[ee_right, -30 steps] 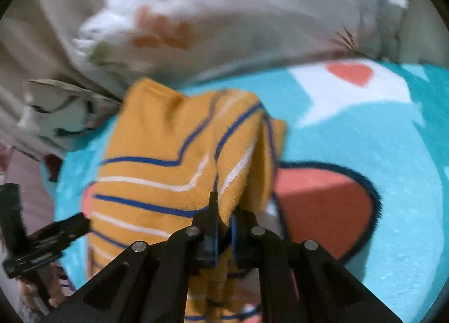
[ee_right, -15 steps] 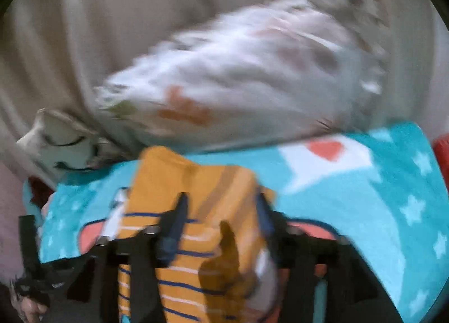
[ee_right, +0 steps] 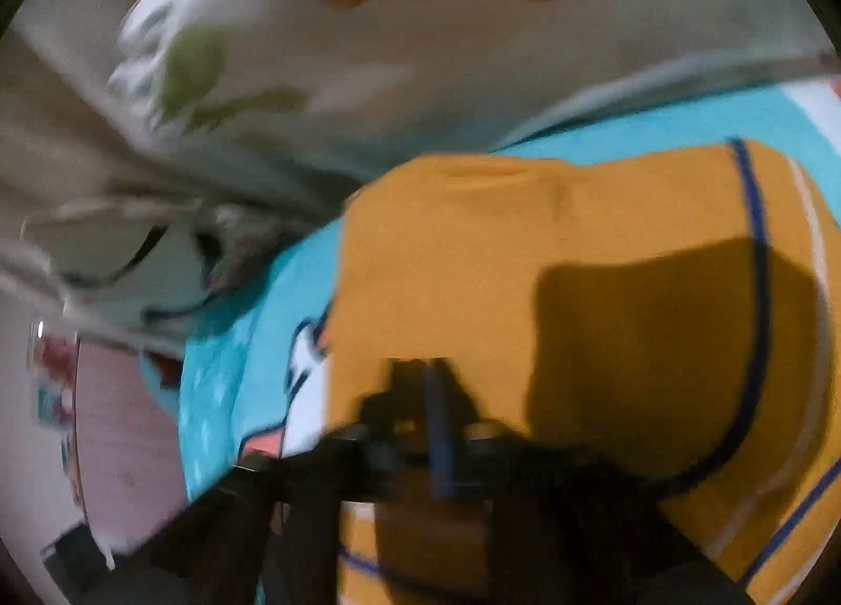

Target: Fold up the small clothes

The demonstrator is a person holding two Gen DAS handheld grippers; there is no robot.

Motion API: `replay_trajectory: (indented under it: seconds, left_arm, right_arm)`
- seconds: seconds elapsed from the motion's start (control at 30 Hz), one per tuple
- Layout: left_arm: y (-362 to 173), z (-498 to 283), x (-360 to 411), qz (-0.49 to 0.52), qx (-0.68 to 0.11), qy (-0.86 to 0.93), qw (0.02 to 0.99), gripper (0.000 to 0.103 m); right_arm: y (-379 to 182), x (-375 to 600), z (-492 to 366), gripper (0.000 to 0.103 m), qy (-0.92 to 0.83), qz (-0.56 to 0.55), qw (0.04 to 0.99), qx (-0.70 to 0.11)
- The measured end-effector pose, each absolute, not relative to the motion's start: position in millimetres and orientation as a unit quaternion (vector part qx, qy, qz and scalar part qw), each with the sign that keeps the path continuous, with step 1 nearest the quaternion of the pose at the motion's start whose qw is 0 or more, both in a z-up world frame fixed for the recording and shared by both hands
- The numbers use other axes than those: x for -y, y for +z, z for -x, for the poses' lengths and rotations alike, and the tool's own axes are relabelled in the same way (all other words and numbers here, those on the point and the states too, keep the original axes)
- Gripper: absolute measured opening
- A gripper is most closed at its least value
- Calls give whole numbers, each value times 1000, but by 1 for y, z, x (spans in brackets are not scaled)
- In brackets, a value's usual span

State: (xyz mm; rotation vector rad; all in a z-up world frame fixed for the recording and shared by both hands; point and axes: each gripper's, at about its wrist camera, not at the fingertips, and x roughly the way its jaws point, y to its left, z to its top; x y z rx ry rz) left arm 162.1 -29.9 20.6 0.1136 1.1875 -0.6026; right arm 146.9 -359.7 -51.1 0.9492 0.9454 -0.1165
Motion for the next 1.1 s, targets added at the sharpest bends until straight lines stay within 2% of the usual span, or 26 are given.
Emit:
replay_trajectory:
  seconds: [0.03, 0.1, 0.17, 0.23, 0.37, 0.5, 0.67, 0.83, 0.93, 1.0, 1.1]
  left_arm:
    - [21, -165, 26, -51, -550, -277, 786, 79]
    - [21, -173, 17, -43, -552, -272, 787, 79]
    - [19, -178, 13, -38, -553, -270, 787, 79]
    - [18, -184, 11, -36, -554, -273, 786, 79]
    - [18, -189, 16, -43, -555, -284, 780, 79]
    - [19, -188, 24, -58, -549, -303, 777, 79]
    - [18, -188, 31, -68, -549, -323, 768, 79]
    - [22, -187, 36, -82, -534, -339, 770, 79]
    - [22, -186, 39, -93, -527, -342, 772, 79]
    - [21, -184, 41, -99, -525, -344, 772, 79]
    - [21, -180, 41, -105, -523, -341, 774, 79]
  right_arm:
    - [-49, 360, -146, 1, -52, -450, 777, -436]
    - [-32, 354, -139, 18, -40, -456, 785, -417]
    - [-14, 338, -130, 30, -6, -455, 795, -401]
    - [-11, 321, -121, 31, 25, -467, 789, -398]
    - [-42, 286, -92, 30, 37, -491, 760, -424]
    - [-52, 274, -56, 30, 39, -549, 737, -392]
    - [-57, 277, -8, 30, -3, -536, 728, -428]
    - [-52, 281, 34, 32, -43, -552, 722, -415]
    - [-38, 272, 39, 38, -68, -510, 739, -435]
    - [-29, 263, 39, 47, -78, -459, 753, -465]
    - [-19, 243, 34, 49, -105, -351, 769, -524]
